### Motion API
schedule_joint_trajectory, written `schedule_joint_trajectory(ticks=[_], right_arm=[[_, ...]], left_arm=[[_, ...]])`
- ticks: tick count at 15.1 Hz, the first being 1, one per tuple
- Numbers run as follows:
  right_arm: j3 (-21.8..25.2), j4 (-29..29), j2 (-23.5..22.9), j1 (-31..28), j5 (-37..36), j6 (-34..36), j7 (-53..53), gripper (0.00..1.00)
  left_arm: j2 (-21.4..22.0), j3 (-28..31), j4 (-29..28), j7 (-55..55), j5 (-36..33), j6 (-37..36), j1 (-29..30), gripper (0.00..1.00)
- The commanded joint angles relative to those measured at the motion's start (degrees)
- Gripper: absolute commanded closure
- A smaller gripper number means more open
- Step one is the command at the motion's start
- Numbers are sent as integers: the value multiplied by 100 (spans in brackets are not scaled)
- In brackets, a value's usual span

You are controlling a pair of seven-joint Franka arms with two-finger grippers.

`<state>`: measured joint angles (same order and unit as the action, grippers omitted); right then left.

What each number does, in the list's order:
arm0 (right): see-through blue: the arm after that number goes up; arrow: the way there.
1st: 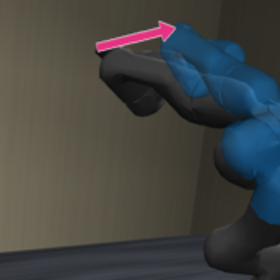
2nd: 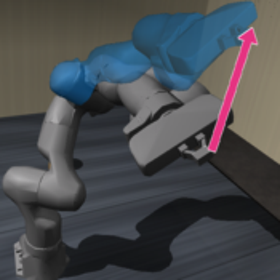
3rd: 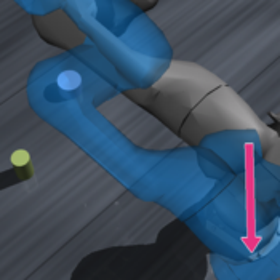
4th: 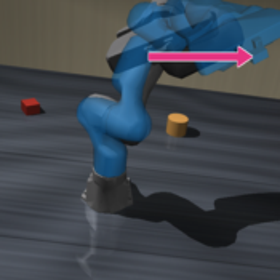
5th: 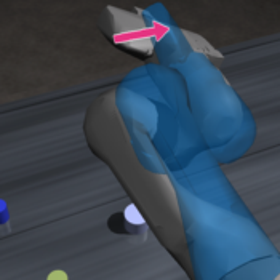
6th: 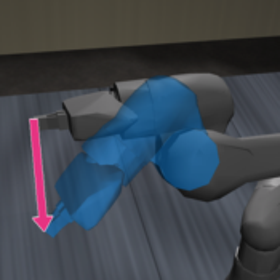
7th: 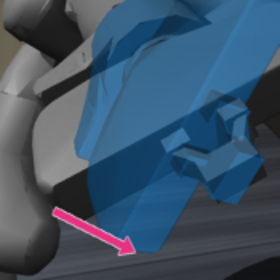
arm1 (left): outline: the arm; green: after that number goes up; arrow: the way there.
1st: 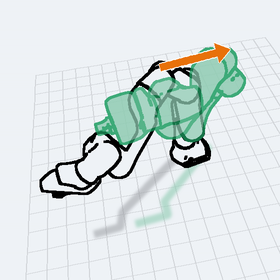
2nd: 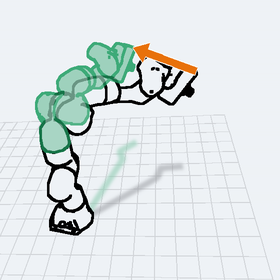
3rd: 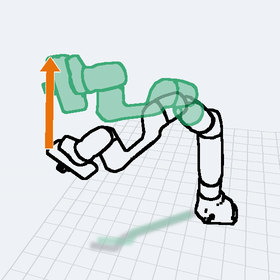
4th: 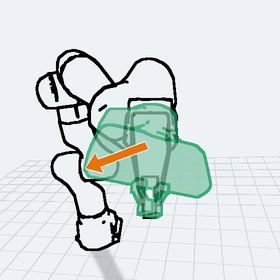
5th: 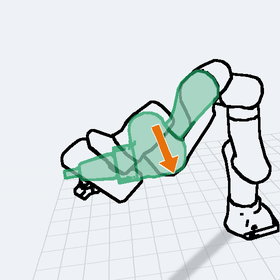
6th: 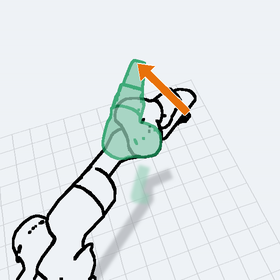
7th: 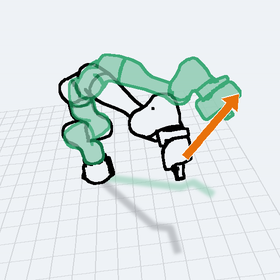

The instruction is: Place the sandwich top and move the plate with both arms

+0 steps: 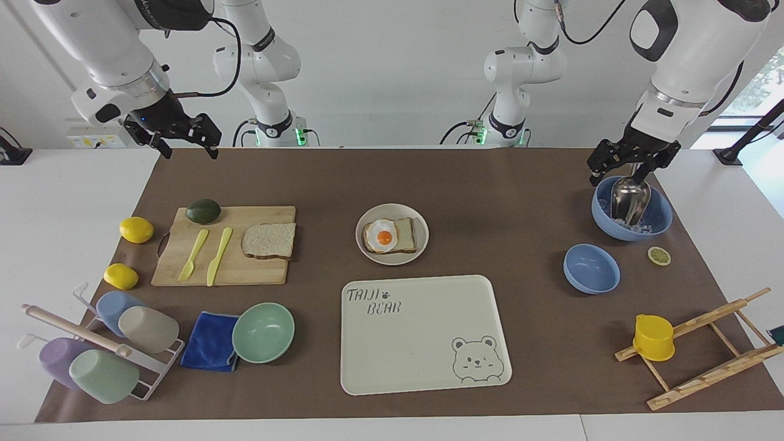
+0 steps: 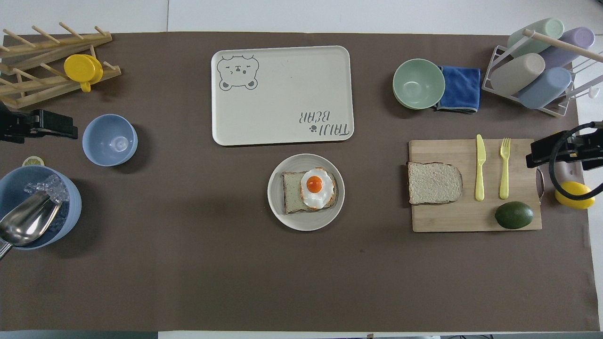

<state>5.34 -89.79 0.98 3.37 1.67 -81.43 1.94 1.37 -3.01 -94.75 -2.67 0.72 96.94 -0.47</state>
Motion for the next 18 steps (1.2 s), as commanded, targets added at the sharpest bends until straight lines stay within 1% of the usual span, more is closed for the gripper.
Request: schedule_joint_trajectory(ticks=[1,4,9,10,11,12,13,14,15,16,17,18], right_arm=[[-24,138,-80,-74,-44,83,-159,0],[-33,112,-71,-74,-27,83,-132,0],[-33,-99,25,-74,-36,30,-88,0],[-33,-256,86,-39,-27,-22,-88,0],[-59,-449,183,14,-36,-266,-88,0],[-111,-730,245,188,-175,-669,7,0],[-129,-1054,306,625,-777,-986,348,0],[-147,-1353,376,934,-1209,-1259,795,0],[-156,-1409,264,1094,-1300,-1331,1043,0],[-156,-1401,45,1191,-1319,-1349,1132,0],[-156,-1366,-227,1453,-1406,-1393,1281,0],[-165,-1348,-517,1708,-1746,-1463,1622,0]], left_arm=[[118,11,-79,47,60,-26,3,0],[118,11,-79,38,60,-26,12,0],[118,11,-70,38,60,-26,-5,0],[118,11,-70,47,60,-26,-5,0],[118,11,-70,38,60,-17,-5,0],[118,11,-70,38,60,-17,-5,0],[118,11,-70,38,60,-17,-5,0],[118,11,-70,38,60,-17,-5,0],[118,11,-70,38,60,-17,3,0],[118,11,-70,38,60,-17,3,0],[118,11,-70,38,60,-17,3,0],[118,11,-70,38,60,-17,3,0]])
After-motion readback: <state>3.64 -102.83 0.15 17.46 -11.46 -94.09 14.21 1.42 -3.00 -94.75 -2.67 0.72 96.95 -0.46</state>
